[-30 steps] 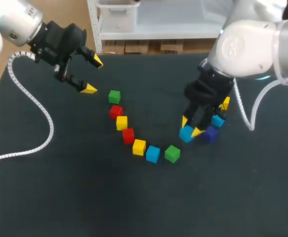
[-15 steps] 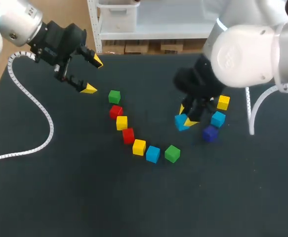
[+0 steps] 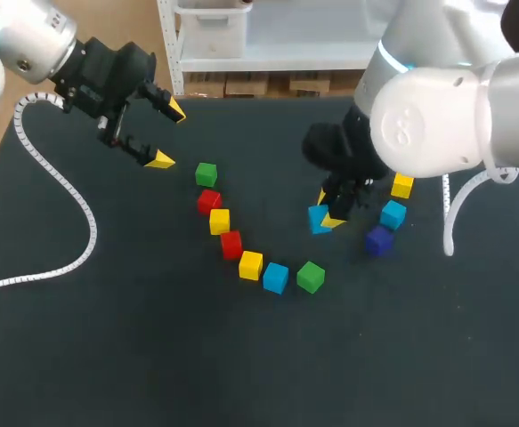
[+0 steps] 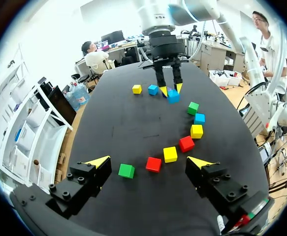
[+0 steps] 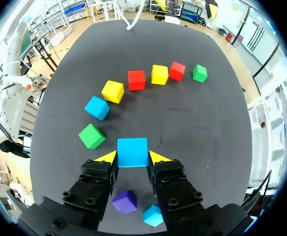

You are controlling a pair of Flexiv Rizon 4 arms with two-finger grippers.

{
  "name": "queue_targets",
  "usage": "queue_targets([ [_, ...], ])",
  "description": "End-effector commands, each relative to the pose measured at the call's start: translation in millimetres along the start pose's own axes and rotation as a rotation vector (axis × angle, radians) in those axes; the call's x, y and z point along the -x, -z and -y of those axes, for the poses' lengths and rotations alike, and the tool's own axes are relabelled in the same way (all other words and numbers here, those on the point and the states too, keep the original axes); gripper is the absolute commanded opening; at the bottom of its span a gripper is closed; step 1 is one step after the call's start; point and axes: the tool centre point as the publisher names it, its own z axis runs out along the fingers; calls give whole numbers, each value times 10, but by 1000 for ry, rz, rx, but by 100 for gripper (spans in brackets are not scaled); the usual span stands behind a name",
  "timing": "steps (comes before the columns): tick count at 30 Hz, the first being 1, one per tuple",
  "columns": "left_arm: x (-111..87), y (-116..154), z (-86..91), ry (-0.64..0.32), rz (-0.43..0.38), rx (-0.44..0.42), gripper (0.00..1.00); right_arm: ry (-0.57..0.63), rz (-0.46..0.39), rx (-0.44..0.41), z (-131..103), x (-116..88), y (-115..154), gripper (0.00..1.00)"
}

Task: Place the blue cubes, place green cubes on the blue cubes, place the yellow cubes on the green cubes, then place the red cubes on the yellow cubes, and place purple cube on the red cubes.

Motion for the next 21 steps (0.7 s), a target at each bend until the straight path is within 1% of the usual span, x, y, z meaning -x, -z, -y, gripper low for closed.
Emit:
queue_targets([
  [1, -5, -1, -21, -1, -1, -4, 100, -22, 19, -9, 112, -21, -12, 0],
  [7, -5, -1, -21, -1, -1, -4, 100, -19, 21, -28, 229, -20, -15, 0],
  [21, -5, -1, -21, -1, -1, -4, 100, 16, 32, -43, 386, 126, -62, 0],
])
